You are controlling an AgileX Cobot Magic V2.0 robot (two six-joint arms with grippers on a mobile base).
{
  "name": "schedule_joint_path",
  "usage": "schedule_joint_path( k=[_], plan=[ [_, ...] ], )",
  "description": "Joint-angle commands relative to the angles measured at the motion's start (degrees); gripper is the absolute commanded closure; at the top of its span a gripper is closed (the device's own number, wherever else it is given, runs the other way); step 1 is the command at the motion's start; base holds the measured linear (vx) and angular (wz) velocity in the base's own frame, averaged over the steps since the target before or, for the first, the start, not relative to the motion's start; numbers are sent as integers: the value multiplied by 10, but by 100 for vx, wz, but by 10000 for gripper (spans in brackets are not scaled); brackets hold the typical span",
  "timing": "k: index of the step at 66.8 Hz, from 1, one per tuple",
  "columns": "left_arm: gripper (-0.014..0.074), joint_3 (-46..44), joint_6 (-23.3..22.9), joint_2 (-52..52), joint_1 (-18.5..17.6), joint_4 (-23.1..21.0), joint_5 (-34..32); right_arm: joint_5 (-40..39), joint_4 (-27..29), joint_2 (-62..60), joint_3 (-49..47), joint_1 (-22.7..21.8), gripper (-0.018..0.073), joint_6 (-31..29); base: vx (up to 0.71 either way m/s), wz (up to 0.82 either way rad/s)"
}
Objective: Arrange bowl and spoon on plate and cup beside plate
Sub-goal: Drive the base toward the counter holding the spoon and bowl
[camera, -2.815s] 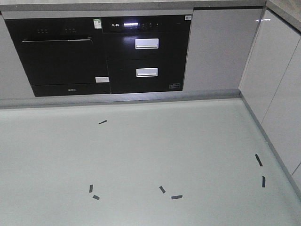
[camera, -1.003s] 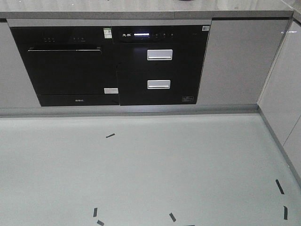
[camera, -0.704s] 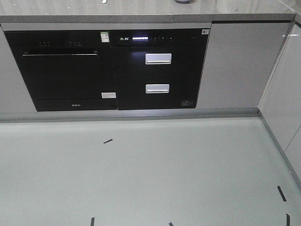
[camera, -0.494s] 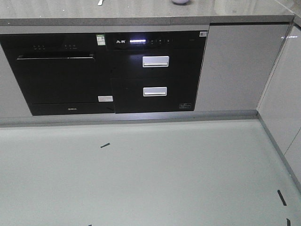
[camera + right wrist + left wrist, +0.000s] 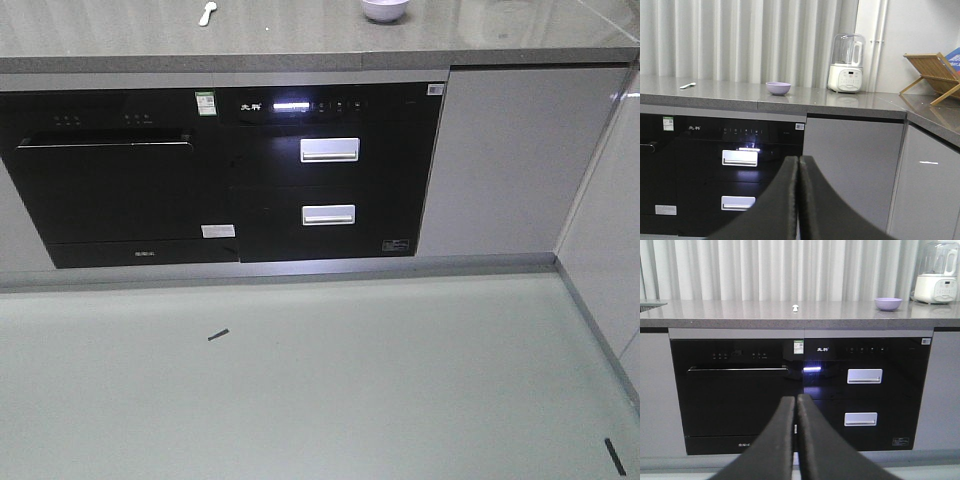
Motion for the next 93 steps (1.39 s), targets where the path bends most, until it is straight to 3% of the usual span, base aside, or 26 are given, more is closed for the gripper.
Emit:
schedule_joint_path(
  k=[1, 93],
  plan=[
    [603, -10, -3, -8, -4, 0, -40, -44, -1, -4, 5, -1, 570, -4, 22, 5],
    [603, -10, -3, -8, -4, 0, -40, -44, -1, -4, 5, -1, 570, -4, 21, -1]
  ],
)
